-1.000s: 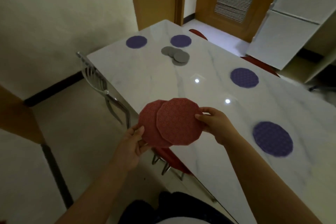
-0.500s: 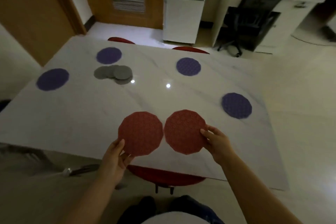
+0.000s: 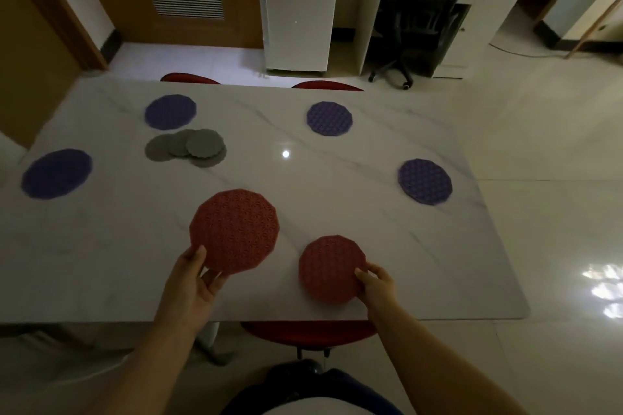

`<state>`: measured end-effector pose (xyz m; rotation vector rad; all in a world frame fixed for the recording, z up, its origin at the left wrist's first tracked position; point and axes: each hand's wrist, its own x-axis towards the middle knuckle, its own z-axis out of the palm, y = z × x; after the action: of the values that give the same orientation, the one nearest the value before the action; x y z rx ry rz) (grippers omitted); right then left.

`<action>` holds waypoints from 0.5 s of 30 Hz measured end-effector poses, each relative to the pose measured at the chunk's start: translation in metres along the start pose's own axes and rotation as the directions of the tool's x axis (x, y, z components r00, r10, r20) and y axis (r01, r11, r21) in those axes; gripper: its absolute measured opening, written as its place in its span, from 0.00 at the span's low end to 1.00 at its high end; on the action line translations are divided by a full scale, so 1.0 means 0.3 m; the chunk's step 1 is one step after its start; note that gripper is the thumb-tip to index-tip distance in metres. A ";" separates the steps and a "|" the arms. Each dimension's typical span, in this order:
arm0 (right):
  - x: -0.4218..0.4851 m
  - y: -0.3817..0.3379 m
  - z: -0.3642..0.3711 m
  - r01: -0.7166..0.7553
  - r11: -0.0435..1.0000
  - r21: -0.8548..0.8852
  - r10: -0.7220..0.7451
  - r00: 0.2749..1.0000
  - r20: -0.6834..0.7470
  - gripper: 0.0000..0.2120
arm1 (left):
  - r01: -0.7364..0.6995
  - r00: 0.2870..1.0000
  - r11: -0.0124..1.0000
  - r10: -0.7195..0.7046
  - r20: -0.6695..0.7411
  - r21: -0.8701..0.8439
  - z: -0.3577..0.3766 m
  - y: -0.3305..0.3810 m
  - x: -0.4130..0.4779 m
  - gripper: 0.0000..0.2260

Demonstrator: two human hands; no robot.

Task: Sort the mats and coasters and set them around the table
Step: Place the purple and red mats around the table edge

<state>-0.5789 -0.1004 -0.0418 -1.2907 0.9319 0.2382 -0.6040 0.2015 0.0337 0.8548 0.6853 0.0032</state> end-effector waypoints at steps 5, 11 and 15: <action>0.027 0.006 0.006 0.060 0.966 -0.250 -0.098 0.985 -0.142 0.13 | 0.005 1.000 1.000 -0.005 -0.013 0.002 -0.027 0.002 -0.001 0.09; 0.030 -0.013 0.000 0.093 0.820 -0.565 -0.171 0.982 -0.086 0.14 | 0.000 1.000 1.000 0.000 -0.020 0.013 -0.028 0.004 0.004 0.07; 0.013 -0.027 0.008 0.122 0.743 -0.659 -0.201 0.979 -0.045 0.18 | 0.003 1.000 1.000 -0.003 -0.020 0.013 -0.029 -0.002 0.002 0.08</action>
<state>-0.5701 -0.1022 -0.0388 -2.0507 0.8501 0.3786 -0.6085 0.2073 0.0289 0.8675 0.7060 0.0045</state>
